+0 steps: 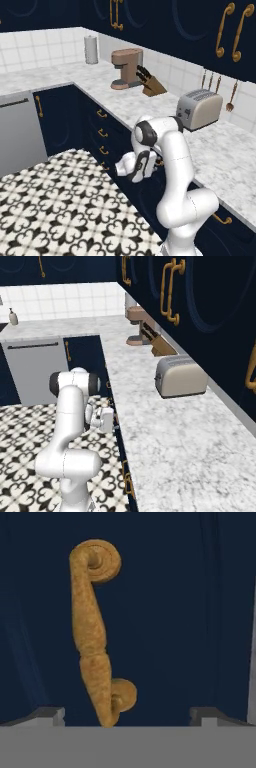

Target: Take a straw from the drawer in front and place it inside the glass cup on the dining counter.

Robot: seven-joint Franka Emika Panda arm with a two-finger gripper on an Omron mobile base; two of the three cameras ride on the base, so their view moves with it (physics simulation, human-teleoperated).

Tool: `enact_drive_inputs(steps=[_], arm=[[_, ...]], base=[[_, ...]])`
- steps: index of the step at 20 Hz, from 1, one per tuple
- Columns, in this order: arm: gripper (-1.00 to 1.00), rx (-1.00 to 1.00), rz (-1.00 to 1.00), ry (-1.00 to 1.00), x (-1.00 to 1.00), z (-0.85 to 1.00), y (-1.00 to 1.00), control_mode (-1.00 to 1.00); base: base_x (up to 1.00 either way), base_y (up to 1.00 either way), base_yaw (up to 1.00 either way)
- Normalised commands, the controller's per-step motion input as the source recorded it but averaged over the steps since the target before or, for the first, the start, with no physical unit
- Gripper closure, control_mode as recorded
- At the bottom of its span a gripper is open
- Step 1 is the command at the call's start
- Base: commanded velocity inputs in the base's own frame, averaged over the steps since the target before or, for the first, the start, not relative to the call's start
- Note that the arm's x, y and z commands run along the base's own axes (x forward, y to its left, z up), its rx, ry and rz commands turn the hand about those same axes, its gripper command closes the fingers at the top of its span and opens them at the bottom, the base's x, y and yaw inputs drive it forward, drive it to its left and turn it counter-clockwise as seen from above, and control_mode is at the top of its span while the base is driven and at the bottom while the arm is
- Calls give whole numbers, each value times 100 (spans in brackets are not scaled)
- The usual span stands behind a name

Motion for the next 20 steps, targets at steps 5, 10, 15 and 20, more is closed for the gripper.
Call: enact_drive_inputs(steps=[5, 10, 15, 20], arm=[[-100, 14, 14, 1, 55, -24, 0, -100], [-100, 3, 11, 0, 32, -47, 0, -100], [100, 1, 9, 0, -1, -23, 0, -100], [100, 7, 7, 0, -25, 0, 58, -100]], base=[[0, 0, 0], [0, 0, 0], [0, 0, 0], [0, 0, 0]])
